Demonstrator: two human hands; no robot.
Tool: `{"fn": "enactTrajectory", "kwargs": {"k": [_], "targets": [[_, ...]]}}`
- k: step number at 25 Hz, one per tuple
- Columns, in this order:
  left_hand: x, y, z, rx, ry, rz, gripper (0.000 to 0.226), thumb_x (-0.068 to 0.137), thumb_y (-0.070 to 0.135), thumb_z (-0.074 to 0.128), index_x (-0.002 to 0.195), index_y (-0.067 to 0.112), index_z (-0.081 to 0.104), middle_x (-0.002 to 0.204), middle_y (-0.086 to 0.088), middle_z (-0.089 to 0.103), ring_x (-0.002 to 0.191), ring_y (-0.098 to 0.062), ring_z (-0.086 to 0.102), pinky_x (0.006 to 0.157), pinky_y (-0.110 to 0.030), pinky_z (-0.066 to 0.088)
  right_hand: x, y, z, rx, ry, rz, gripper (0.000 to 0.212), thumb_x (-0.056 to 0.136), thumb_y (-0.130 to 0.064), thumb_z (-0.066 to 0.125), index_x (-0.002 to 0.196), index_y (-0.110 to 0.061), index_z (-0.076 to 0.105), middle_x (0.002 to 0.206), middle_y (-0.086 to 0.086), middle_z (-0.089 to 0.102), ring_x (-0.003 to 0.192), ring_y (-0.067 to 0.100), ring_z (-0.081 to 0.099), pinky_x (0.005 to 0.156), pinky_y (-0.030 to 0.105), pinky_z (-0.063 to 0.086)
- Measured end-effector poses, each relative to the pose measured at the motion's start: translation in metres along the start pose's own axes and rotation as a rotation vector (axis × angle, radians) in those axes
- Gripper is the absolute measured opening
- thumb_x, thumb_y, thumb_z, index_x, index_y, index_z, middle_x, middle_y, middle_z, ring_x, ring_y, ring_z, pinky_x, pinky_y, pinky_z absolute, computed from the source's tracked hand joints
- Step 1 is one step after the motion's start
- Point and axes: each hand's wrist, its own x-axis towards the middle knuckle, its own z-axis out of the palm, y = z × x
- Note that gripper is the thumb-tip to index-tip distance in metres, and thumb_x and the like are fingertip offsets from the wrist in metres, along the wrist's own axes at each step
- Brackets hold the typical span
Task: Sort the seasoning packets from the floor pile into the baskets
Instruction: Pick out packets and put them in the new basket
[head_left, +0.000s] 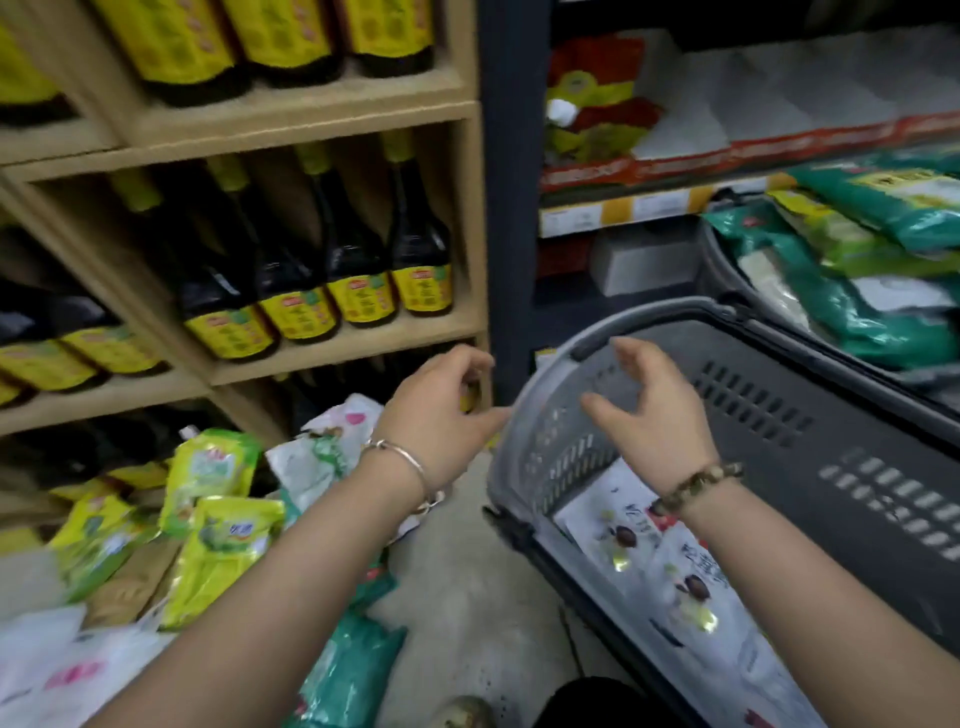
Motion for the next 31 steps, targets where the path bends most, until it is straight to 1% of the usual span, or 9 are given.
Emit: {"fn": "enactTrajectory", "kwargs": {"k": [4,8,11,14,16,19,23,27,31], "targets": [[-0.051,-0.067,-0.048,-0.018,0.144,-0.212,0.039,0.077,0.020,0.073,0.112,0.019,0.057,0.104,0.008,0.058,0.099,-0.013,0.057,0.081,-0.022,0.041,-0.026,-0.068,0.062,0.077,-0.141,-0.141,0.054,0.080,-0.017,0.069,0.129,-0.017,0.048,0.129,0.000,0.052,0.119,0.015,0.048,0.094,0.020,0.034],[-0.102,-0.135,-0.056,-0.004,0.225,-0.399,0.047,0.078,0.016,0.073,0.121,0.018,0.055,0.121,0.001,0.058,0.099,-0.012,0.055,0.081,-0.022,0.041,-0.063,-0.088,0.143,0.208,-0.329,-0.124,0.047,0.079,-0.018,0.069,0.123,-0.020,0.052,0.117,-0.008,0.056,0.111,0.010,0.052,0.090,0.017,0.038],[-0.127,-0.183,-0.035,-0.025,0.251,-0.485,0.051,0.078,0.017,0.073,0.125,0.021,0.054,0.126,0.001,0.056,0.101,-0.012,0.056,0.085,-0.024,0.043,-0.082,-0.060,0.207,0.195,-0.452,0.018,0.046,0.080,-0.021,0.067,0.123,-0.023,0.052,0.119,-0.011,0.057,0.112,0.009,0.053,0.090,0.021,0.043],[-0.141,-0.228,0.001,-0.076,0.244,-0.582,0.052,0.077,0.015,0.074,0.125,0.018,0.055,0.127,-0.003,0.056,0.104,-0.016,0.057,0.091,-0.025,0.043,-0.085,-0.004,0.260,0.107,-0.502,0.232,0.047,0.082,-0.017,0.067,0.126,-0.016,0.052,0.121,0.000,0.056,0.114,0.018,0.053,0.087,0.023,0.042],[-0.153,-0.253,0.026,-0.126,0.258,-0.629,0.050,0.077,0.012,0.074,0.124,0.015,0.055,0.125,-0.003,0.058,0.102,-0.013,0.055,0.090,-0.021,0.041,-0.086,0.032,0.286,0.026,-0.520,0.364,0.047,0.081,-0.018,0.067,0.126,-0.012,0.051,0.126,0.006,0.056,0.114,0.022,0.053,0.088,0.022,0.039],[-0.171,-0.286,0.062,-0.156,0.234,-0.704,0.050,0.077,0.014,0.073,0.124,0.016,0.055,0.125,-0.003,0.058,0.103,-0.016,0.058,0.089,-0.023,0.043,-0.082,0.081,0.318,-0.179,-0.540,0.384,0.048,0.082,-0.019,0.065,0.127,-0.011,0.051,0.128,0.009,0.057,0.116,0.025,0.054,0.092,0.026,0.039],[-0.186,-0.303,0.100,-0.148,0.151,-0.745,0.050,0.078,0.018,0.071,0.125,0.016,0.054,0.127,-0.003,0.056,0.111,-0.021,0.057,0.093,-0.025,0.042,-0.063,0.121,0.334,-0.255,-0.452,0.451,0.045,0.084,-0.018,0.061,0.128,-0.011,0.051,0.128,0.011,0.056,0.117,0.027,0.052,0.094,0.027,0.039],[-0.169,-0.311,0.127,-0.188,0.139,-0.740,0.047,0.078,0.017,0.070,0.123,0.015,0.056,0.122,-0.006,0.059,0.105,-0.022,0.058,0.087,-0.024,0.042,-0.043,0.149,0.348,-0.290,-0.296,0.498,0.042,0.086,-0.013,0.058,0.127,-0.007,0.050,0.130,0.016,0.052,0.118,0.031,0.050,0.094,0.031,0.039],[-0.140,-0.305,0.155,-0.258,0.099,-0.727,0.045,0.081,0.020,0.068,0.124,0.020,0.055,0.120,-0.001,0.058,0.092,-0.009,0.052,0.078,-0.016,0.037,-0.001,0.167,0.348,-0.286,-0.042,0.577,0.046,0.087,-0.012,0.055,0.132,-0.010,0.045,0.138,0.016,0.043,0.124,0.033,0.043,0.098,0.039,0.038]]}}
